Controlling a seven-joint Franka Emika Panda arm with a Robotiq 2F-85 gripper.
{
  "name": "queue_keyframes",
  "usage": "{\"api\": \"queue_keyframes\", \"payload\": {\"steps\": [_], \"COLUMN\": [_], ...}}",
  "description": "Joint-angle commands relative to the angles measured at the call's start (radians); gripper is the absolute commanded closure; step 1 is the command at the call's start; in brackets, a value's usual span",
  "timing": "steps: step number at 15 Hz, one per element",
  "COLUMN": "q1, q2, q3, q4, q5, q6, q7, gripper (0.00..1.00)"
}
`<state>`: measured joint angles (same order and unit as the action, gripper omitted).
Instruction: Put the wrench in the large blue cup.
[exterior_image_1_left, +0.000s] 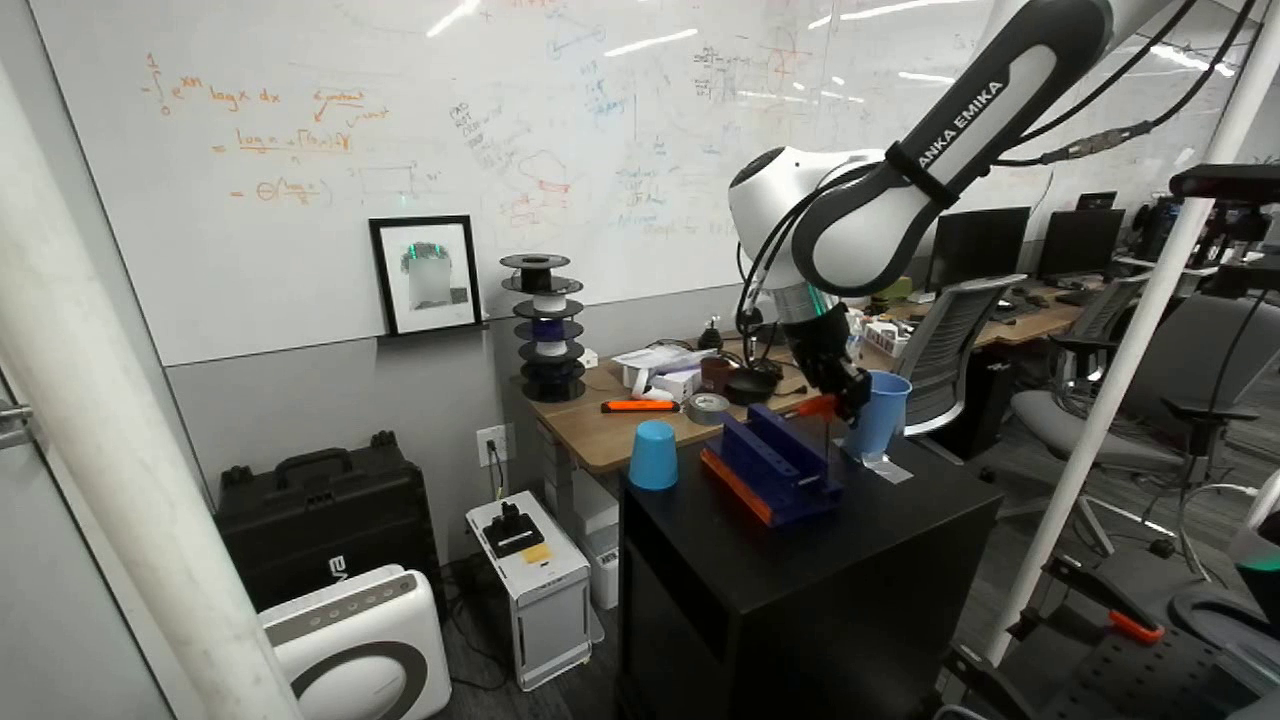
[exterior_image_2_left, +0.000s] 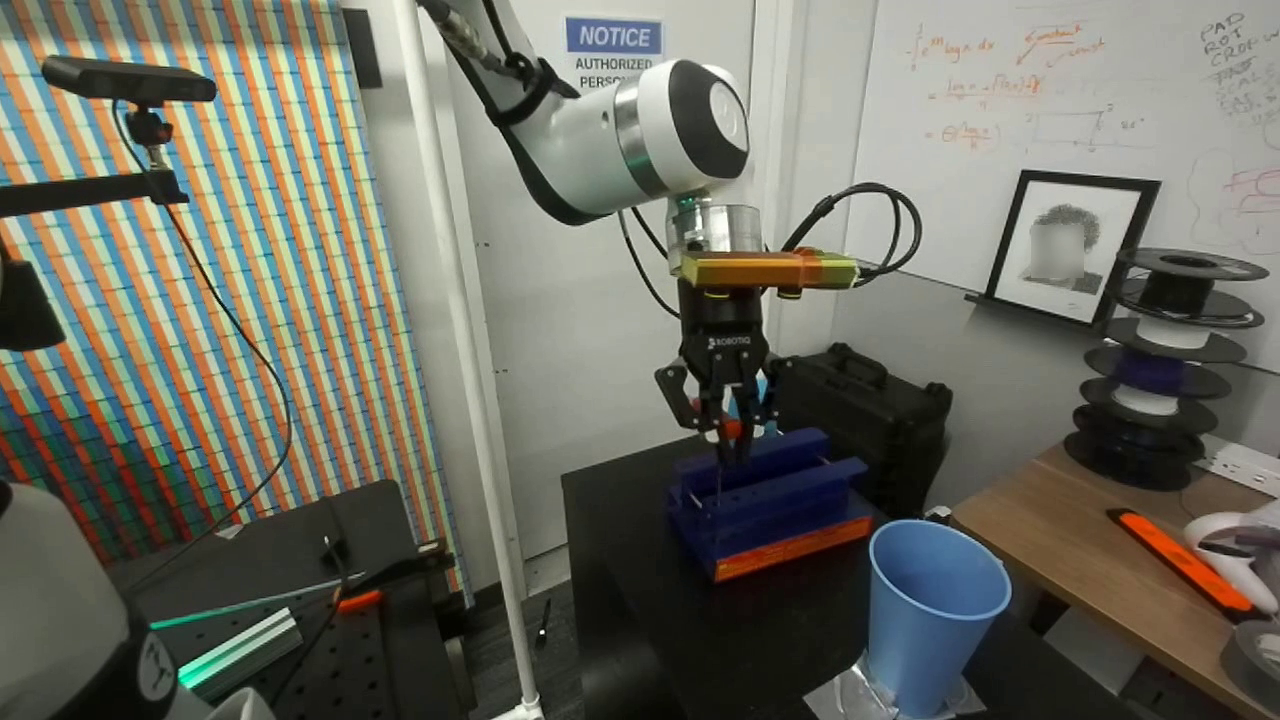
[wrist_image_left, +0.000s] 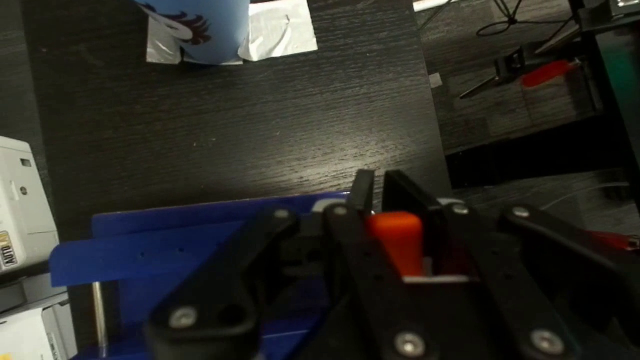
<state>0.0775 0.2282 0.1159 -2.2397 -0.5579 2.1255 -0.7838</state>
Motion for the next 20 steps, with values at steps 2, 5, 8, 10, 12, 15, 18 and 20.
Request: {"api": "queue_keyframes", "payload": {"steps": [2,5,8,10,12,15,18,20], "q1": [0.002,0.000,-0.003,-0.006,-0.007,-0.012,-0.013,-0.011], "q2": [-0.063,-0.115,-0.166,-0.187,-0.205,-0.224,-0.226,-0.230], "q3": [0.011,0.014,0.005,-0.002,-0.009,-0.021,-0.033,-0.035], "q4": [-0.052,-0.093,-0.140,-0.159,-0.176,-0.192,-0.196,-0.196], "q5": [-0.017,-0.007,-0.016,-0.007,-0.007,0.004,-0.002,-0.003], "q6": [0.057,0.076,0.105,0.117,0.131,0.143,0.164,0.178], "q7": [-0.079,-0.123,-0.141,-0.157,-0.172,-0.207,-0.204,-0.198], "gripper": [0.92,0.92,0.68,0.57,0.84,0.97,0.71,0.58]}}
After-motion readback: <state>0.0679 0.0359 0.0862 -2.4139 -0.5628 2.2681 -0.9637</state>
